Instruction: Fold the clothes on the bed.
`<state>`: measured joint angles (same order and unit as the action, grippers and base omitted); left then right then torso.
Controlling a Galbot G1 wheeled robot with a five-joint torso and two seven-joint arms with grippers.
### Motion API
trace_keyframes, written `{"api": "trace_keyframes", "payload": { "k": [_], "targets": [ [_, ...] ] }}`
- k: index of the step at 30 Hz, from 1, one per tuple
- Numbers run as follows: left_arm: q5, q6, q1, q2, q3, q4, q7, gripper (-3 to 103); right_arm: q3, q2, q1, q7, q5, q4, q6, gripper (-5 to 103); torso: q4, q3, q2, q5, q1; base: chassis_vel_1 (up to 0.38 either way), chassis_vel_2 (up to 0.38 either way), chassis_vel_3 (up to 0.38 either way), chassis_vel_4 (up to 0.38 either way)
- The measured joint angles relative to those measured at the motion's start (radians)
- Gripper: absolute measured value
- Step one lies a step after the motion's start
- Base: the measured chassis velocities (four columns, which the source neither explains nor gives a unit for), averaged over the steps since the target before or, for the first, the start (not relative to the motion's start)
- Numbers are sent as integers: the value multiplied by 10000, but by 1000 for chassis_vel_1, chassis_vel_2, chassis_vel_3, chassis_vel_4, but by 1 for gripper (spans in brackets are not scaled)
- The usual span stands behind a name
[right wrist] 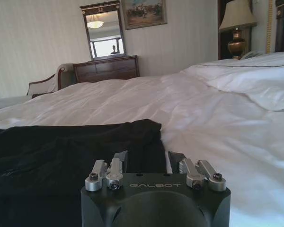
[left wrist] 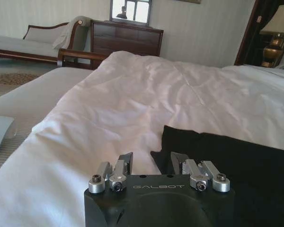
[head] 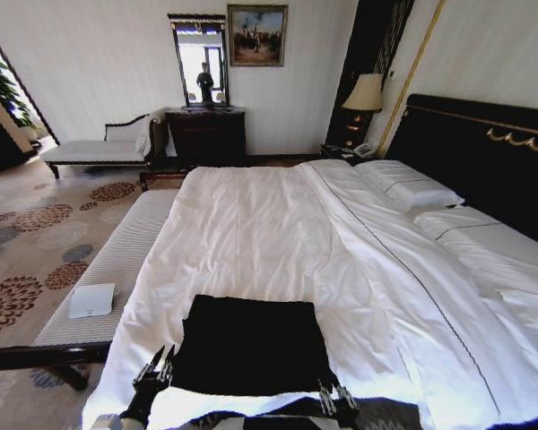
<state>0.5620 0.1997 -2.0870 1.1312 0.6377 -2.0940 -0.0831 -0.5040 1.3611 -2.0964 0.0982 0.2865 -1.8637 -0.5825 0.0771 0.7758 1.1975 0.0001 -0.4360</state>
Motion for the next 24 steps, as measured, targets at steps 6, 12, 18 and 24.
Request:
{"api": "trace_keyframes", "payload": {
  "k": [6,12,18,24],
  "targets": [
    [1396,-1149,1795,-51,229,262,-387,71,-370,-374,1068,-110,1790,-640,1760,69,-2,1,0,1,-1,0,0,0,0],
    [2125,-2335,4840,-499,-786,1776,-727,93,-404,-871,2840,-806,4410,-1010,4410,90,3,2,-2,-2,-4,0,0,0,0],
    [2783,-3219,6722,-824,-2137,3205,-658,100,-123,-1052,4195,-1578,5427,-902,5555,100,0,3,-3,0,-6,0,0,0,0],
    [2823,-3803,7810,-898,-2897,4257,-403,101,81,-929,4473,-1768,5327,-770,5669,100,0,2,-3,-2,-4,0,0,0,0]
  ]
}}
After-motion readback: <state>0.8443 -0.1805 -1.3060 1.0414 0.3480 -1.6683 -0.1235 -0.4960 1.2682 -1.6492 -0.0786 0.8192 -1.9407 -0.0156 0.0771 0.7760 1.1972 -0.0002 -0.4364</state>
